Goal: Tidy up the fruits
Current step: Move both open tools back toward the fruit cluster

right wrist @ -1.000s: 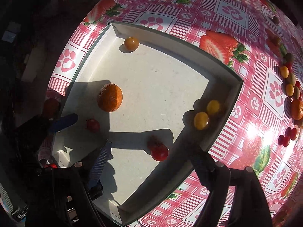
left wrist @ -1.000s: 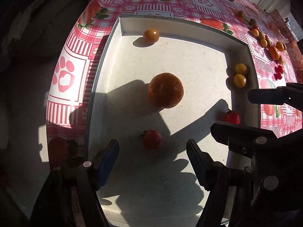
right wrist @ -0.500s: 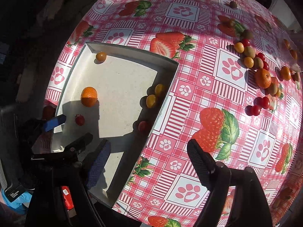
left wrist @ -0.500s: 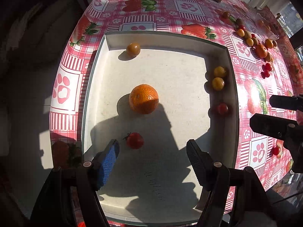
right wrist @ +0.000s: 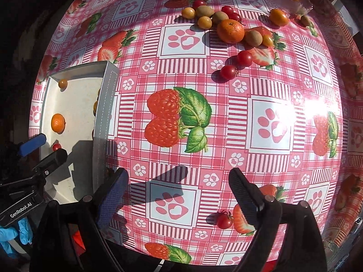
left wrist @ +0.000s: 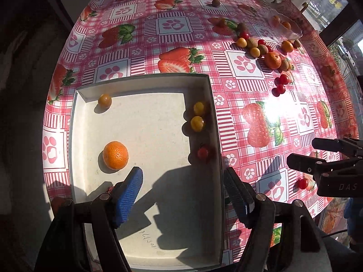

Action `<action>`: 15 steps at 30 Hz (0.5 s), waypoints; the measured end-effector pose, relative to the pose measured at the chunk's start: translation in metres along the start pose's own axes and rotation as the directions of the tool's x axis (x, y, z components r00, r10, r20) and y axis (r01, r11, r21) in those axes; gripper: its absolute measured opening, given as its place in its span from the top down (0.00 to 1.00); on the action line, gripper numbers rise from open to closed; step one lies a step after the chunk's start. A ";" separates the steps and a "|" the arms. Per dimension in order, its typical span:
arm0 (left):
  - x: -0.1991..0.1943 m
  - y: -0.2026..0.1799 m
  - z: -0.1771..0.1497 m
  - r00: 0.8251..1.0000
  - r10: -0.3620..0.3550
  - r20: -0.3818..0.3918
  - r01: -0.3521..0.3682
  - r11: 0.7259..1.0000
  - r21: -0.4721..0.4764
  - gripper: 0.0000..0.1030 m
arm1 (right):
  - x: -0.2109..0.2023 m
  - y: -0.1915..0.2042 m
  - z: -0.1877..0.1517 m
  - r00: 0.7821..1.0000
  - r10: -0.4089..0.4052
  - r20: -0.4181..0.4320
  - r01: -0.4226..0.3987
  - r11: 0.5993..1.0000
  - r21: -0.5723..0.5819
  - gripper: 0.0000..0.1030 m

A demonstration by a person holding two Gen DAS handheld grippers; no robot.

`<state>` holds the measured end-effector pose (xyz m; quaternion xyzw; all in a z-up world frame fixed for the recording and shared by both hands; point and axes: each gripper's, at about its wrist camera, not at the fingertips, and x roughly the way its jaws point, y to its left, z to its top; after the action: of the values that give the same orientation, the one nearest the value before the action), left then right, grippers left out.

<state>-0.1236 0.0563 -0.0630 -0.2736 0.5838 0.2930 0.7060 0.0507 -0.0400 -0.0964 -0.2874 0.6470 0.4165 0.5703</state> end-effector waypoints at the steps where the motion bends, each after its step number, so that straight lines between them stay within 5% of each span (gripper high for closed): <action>1: -0.002 -0.005 0.003 1.000 -0.001 0.003 0.001 1.000 0.012 0.28 | -0.001 -0.005 -0.001 1.000 0.004 0.000 -0.004 1.000 0.011 0.11; 15: 0.000 -0.077 0.033 1.000 -0.007 0.008 0.006 0.992 0.127 0.28 | -0.007 -0.080 -0.008 1.000 0.021 0.002 -0.021 0.990 0.141 0.11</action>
<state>-0.0448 0.0283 -0.0536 -0.2290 0.5975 0.2540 0.7253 0.1161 -0.0864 -0.1063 -0.2395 0.6777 0.3755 0.5851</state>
